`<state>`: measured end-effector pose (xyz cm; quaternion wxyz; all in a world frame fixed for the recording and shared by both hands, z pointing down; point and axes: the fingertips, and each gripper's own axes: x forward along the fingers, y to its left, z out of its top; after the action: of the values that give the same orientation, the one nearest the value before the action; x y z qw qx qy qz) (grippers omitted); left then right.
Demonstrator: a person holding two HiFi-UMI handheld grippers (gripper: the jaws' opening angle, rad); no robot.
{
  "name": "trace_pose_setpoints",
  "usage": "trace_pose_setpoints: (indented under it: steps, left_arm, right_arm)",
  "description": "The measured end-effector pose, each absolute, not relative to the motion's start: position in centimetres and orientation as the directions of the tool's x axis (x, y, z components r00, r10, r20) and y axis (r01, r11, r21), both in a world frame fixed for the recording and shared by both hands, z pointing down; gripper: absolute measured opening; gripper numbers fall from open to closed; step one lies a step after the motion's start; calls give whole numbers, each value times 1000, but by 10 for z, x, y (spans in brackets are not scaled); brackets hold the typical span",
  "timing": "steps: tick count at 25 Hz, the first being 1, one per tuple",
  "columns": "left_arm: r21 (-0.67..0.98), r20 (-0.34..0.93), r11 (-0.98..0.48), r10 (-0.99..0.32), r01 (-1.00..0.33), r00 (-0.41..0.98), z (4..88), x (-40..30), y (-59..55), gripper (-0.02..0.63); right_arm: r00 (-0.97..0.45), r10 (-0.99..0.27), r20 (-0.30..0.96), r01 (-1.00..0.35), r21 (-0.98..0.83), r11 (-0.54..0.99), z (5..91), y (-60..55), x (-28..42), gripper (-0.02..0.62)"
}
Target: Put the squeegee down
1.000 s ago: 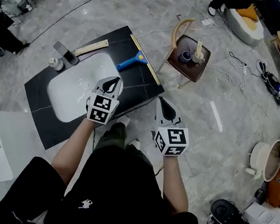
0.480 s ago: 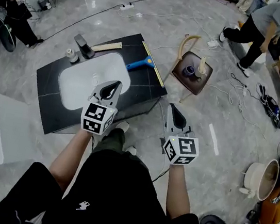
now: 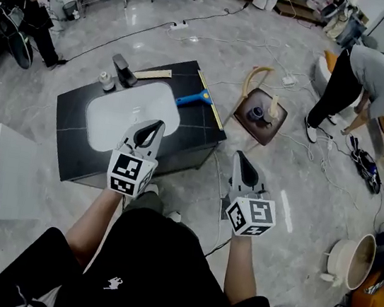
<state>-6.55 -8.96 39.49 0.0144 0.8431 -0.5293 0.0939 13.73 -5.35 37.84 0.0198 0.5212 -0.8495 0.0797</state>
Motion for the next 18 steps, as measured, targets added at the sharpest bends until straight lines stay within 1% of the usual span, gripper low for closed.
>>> trace_pose_setpoints:
  steps: [11,18]
  left_arm:
    - [-92,110,-440,-896,-894,430,372,-64,-101,3]
    - [-97,124,-443,-894,-891,431,376,-61,-106,3]
  right_arm:
    - [-453,-886,98,-889,-122,441,367,-63,140,2]
    - [-447,-889,102,-892,-127,434,369,-67,142,2]
